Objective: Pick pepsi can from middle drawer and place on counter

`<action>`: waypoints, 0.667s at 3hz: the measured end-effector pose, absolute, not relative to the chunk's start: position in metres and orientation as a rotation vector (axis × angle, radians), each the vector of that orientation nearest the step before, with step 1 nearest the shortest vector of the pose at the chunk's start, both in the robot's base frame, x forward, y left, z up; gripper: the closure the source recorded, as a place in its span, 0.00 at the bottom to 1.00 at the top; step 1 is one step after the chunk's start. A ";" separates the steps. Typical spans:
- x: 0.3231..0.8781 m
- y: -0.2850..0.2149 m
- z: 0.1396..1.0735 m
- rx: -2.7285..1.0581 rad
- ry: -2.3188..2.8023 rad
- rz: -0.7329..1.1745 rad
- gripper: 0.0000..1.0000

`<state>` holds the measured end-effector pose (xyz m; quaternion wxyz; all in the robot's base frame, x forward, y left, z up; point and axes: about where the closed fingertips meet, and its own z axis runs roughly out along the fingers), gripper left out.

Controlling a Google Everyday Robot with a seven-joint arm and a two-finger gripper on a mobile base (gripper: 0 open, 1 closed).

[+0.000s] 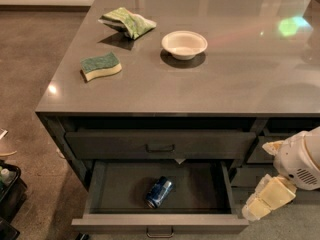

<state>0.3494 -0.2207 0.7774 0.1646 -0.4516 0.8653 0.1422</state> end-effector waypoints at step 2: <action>0.339 -0.208 0.741 -1.180 2.521 0.464 0.00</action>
Offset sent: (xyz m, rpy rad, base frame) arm -0.0308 0.0290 -0.1164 0.1136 0.1819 -0.1636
